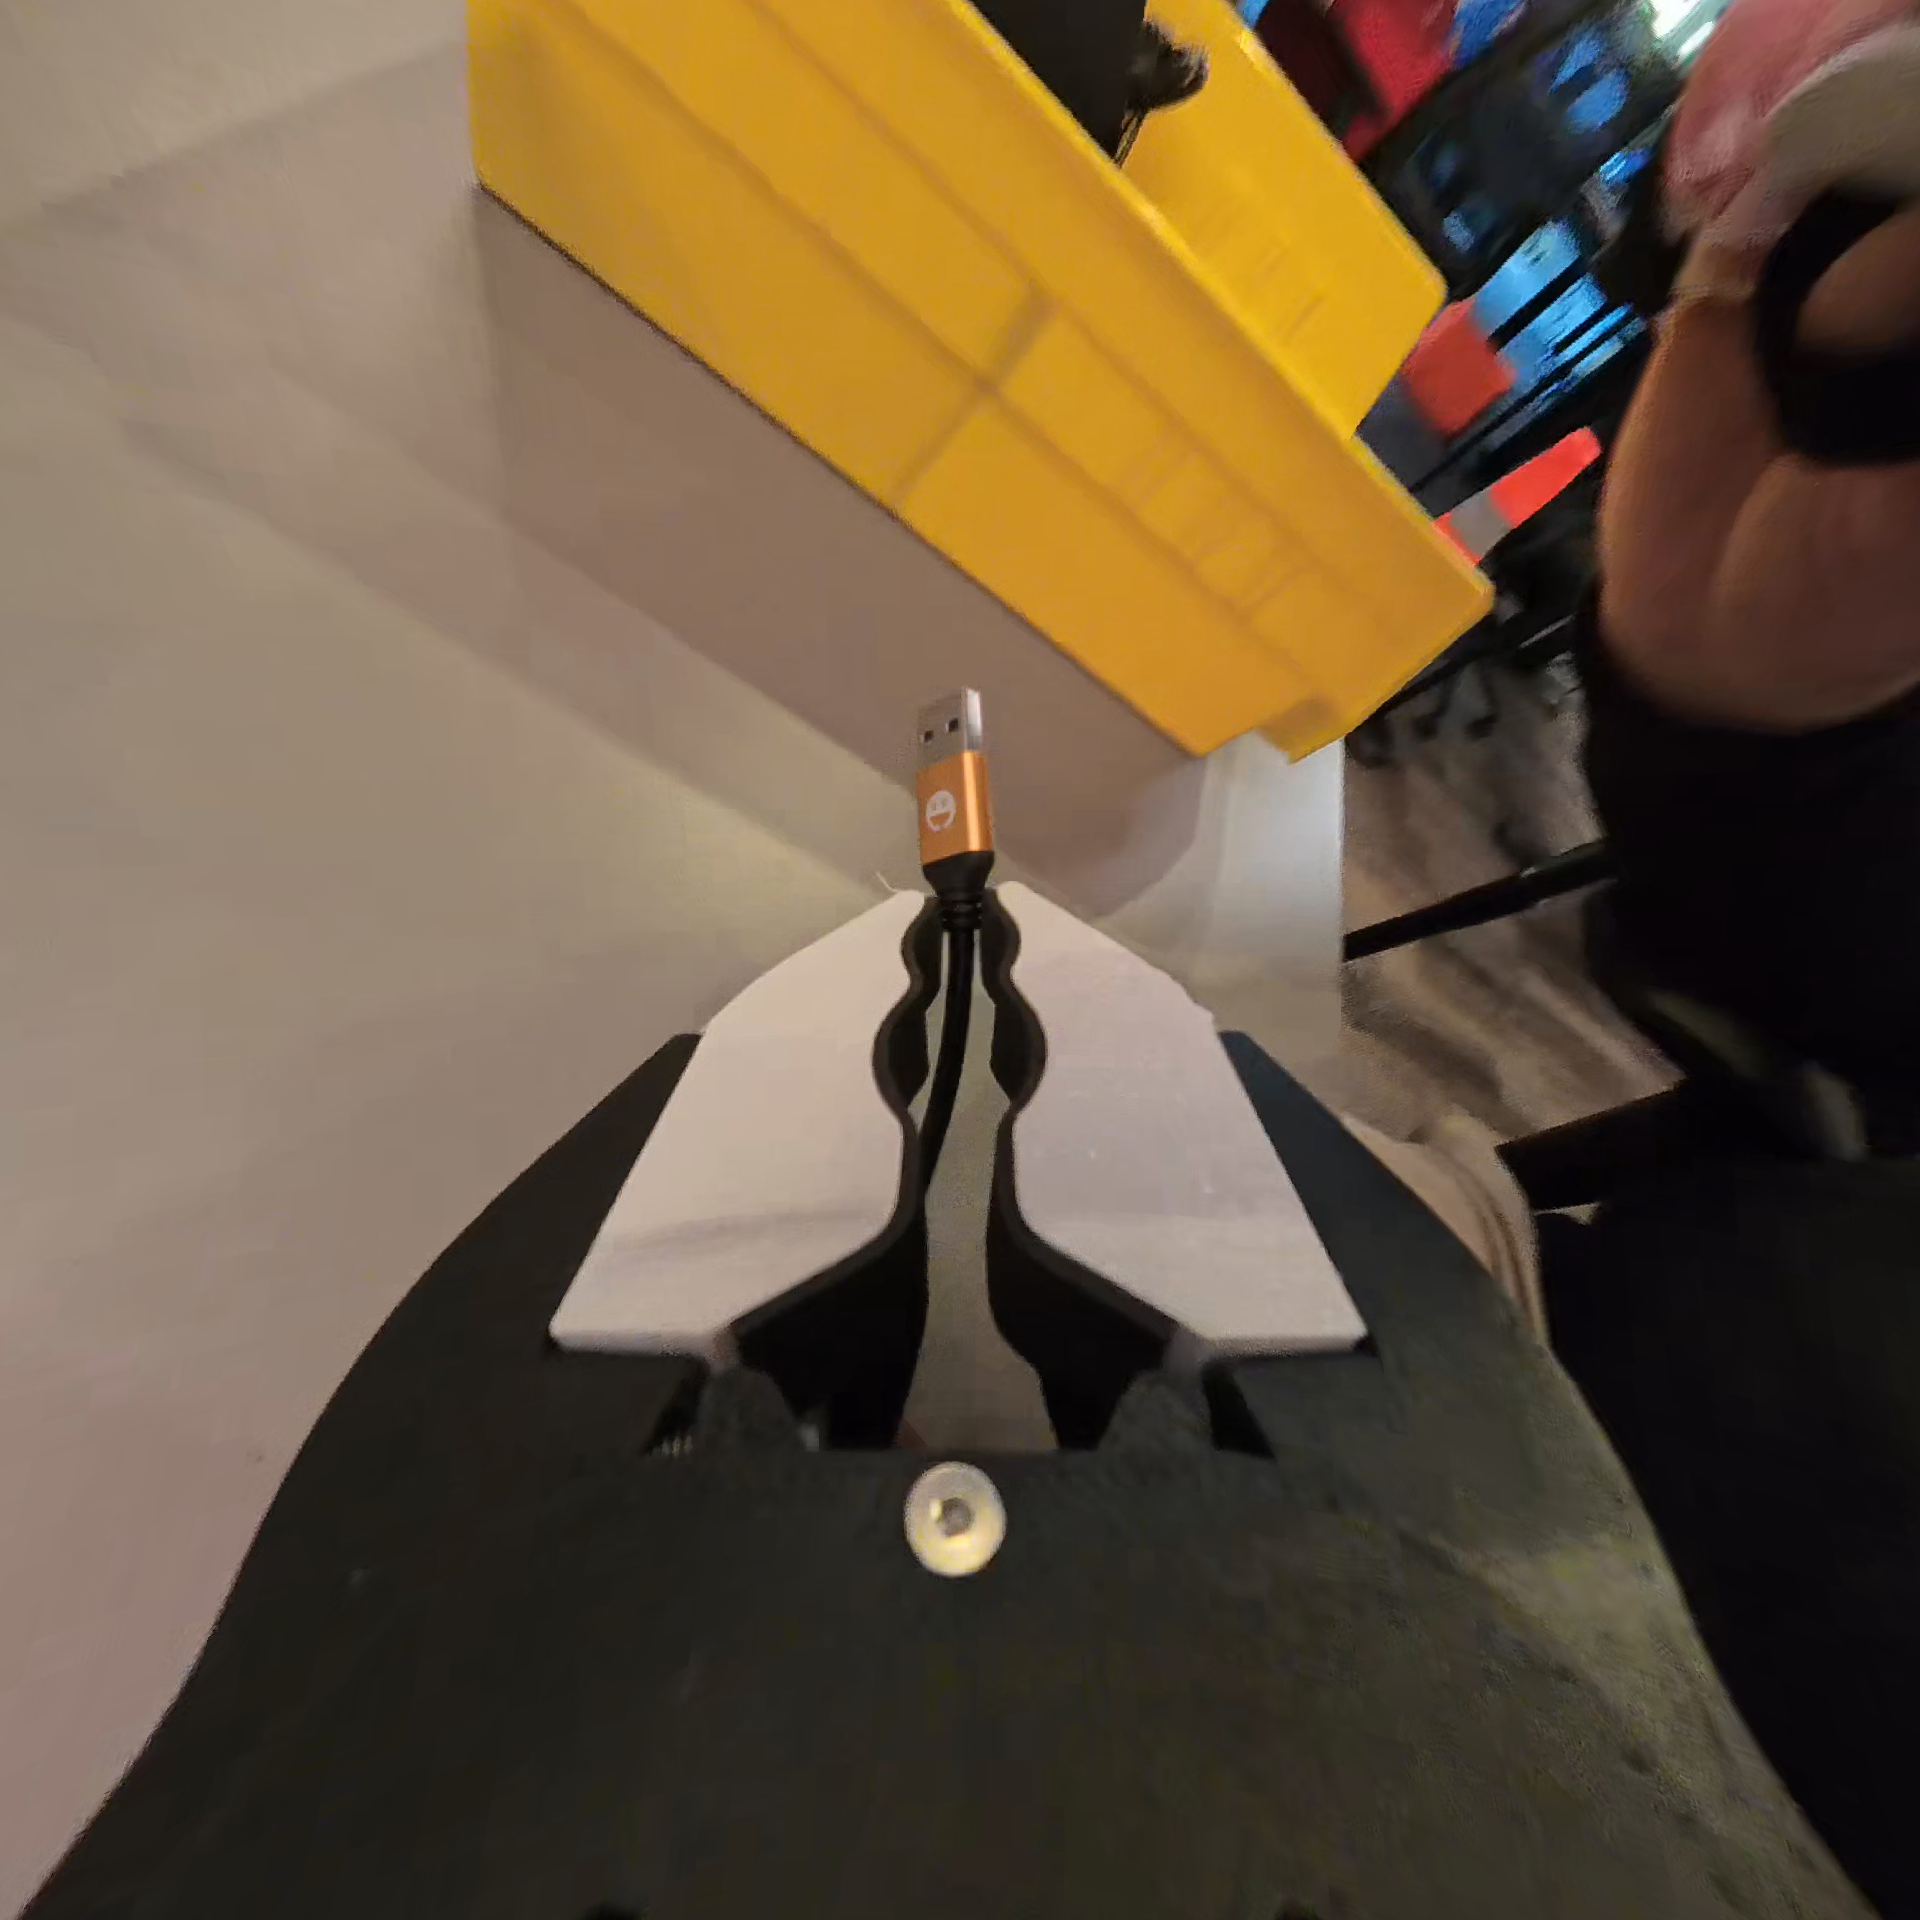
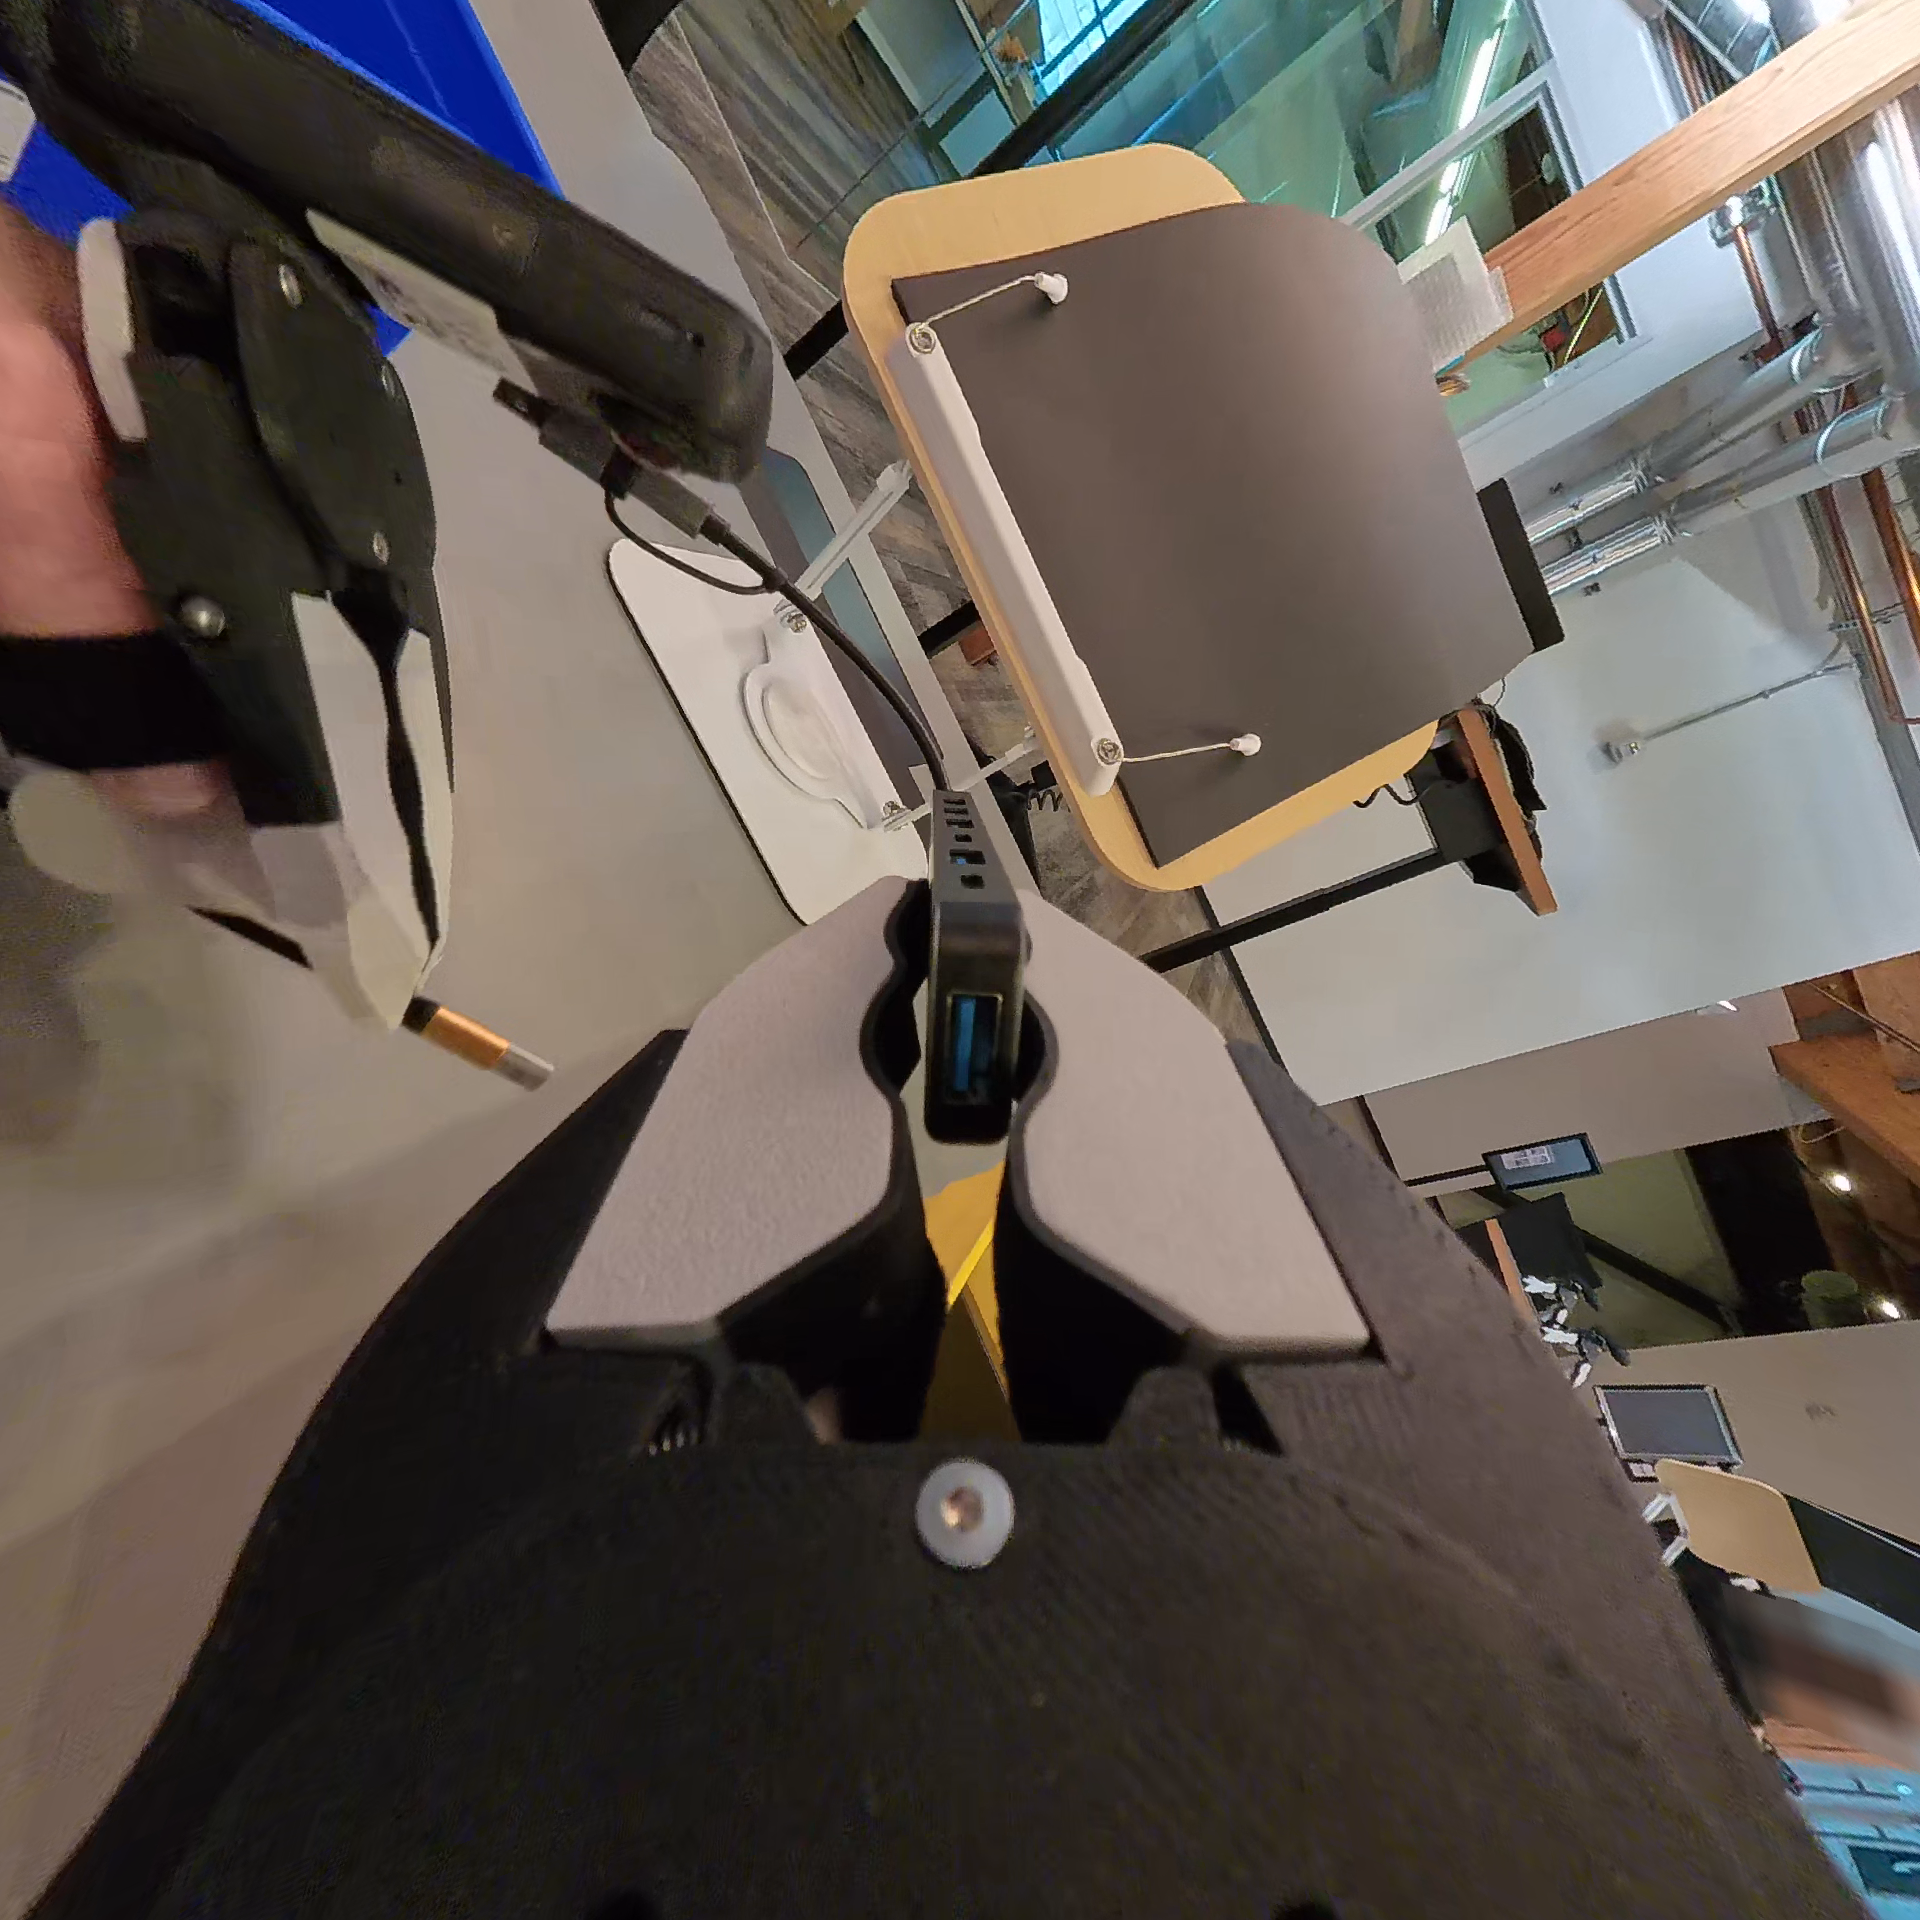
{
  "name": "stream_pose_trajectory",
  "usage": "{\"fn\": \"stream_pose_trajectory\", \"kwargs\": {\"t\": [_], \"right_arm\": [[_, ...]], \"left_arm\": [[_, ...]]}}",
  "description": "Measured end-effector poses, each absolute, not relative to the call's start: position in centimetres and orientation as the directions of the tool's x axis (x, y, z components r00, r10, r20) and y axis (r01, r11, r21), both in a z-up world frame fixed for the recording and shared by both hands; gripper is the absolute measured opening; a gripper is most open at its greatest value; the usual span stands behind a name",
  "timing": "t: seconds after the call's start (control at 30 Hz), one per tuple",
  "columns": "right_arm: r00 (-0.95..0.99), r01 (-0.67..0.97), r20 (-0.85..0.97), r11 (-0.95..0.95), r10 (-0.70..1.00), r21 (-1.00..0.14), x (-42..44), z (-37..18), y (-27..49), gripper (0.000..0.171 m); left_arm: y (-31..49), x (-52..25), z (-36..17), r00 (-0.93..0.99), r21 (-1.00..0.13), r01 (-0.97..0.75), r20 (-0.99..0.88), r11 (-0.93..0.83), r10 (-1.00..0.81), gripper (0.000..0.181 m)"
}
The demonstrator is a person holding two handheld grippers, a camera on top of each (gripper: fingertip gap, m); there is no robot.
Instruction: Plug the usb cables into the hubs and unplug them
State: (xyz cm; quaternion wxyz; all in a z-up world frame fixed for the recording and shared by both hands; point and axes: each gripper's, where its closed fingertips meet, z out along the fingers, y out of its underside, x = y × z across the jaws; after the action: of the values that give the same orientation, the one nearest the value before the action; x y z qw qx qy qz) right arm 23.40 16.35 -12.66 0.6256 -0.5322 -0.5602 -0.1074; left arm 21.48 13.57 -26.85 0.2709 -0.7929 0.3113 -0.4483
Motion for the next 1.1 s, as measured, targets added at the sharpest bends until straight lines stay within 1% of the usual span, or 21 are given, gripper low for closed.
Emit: {"fn": "stream_pose_trajectory", "kwargs": {"t": [0.03,0.13,0.23,0.3,0.37,0.43,0.53,0.63,0.7,0.8,0.9,0.97,1.03,1.1], "right_arm": [[0.352,0.73,0.815,0.409,0.461,-0.547,23.5,-12.6,16.4,0.01],[0.355,0.732,0.814,0.405,0.461,-0.548,23.6,-12.7,16.5,0.01],[0.35,0.735,0.813,0.402,0.465,-0.547,23.6,-13.0,16.7,0.01],[0.347,0.734,0.813,0.403,0.468,-0.546,23.5,-13.1,16.6,0.01],[0.34,0.736,0.816,0.407,0.467,-0.54,23.4,-13.1,16.5,0.01],[0.339,0.737,0.817,0.408,0.467,-0.539,23.3,-13.0,16.4,0.01],[0.339,0.737,0.815,0.406,0.469,-0.54,23.4,-13.1,16.5,0.01],[0.338,0.736,0.814,0.406,0.472,-0.541,23.4,-13.2,16.5,0.01],[0.339,0.736,0.815,0.407,0.471,-0.541,23.4,-13.1,16.5,0.01],[0.344,0.734,0.811,0.403,0.473,-0.546,23.5,-13.1,16.6,0.01],[0.35,0.733,0.809,0.401,0.472,-0.55,23.6,-13.0,16.6,0.01],[0.351,0.732,0.809,0.401,0.472,-0.551,23.6,-13.0,16.6,0.01],[0.35,0.731,0.809,0.403,0.472,-0.551,23.5,-12.9,16.5,0.01],[0.347,0.732,0.811,0.405,0.47,-0.548,23.4,-12.9,16.5,0.01]], "left_arm": [[13.6,21.4,-26.3,0.379,-0.71,-0.226,0.567,-0.667,-0.731,0.007],[13.2,21.0,-24.5,0.289,-0.71,-0.168,0.627,-0.684,-0.723,0.007],[12.9,20.5,-24.1,0.279,-0.7,-0.16,0.644,-0.696,-0.712,0.007],[12.5,20.5,-24.9,0.269,-0.663,-0.185,0.676,-0.725,-0.686,0.007],[12.7,20.1,-27.0,0.35,-0.636,-0.244,0.647,-0.733,-0.678,0.007],[12.6,20.1,-28.2,0.372,-0.612,-0.27,0.645,-0.743,-0.667,0.007],[13.6,19.5,-30.4,0.489,-0.61,-0.337,0.537,-0.717,-0.687,0.007],[14.9,18.9,-30.6,0.567,-0.639,-0.328,0.455,-0.695,-0.687,0.009],[15.9,18.0,-30.6,0.642,-0.665,-0.345,0.348,-0.663,-0.683,0.018],[16.2,17.3,-30.0,0.685,-0.705,-0.424,0.161,-0.568,-0.711,0.02],[15.3,17.7,-28.9,0.658,-0.735,-0.523,-0.027,-0.432,-0.752,0.02],[14.1,18.7,-28.6,0.605,-0.728,-0.596,-0.129,-0.339,-0.786,0.017],[13.1,19.5,-29.1,0.534,-0.684,-0.689,-0.253,-0.241,-0.807,0.015],[12.6,19.7,-30.2,0.474,-0.613,-0.766,-0.335,-0.193,-0.814,0.017]]}}
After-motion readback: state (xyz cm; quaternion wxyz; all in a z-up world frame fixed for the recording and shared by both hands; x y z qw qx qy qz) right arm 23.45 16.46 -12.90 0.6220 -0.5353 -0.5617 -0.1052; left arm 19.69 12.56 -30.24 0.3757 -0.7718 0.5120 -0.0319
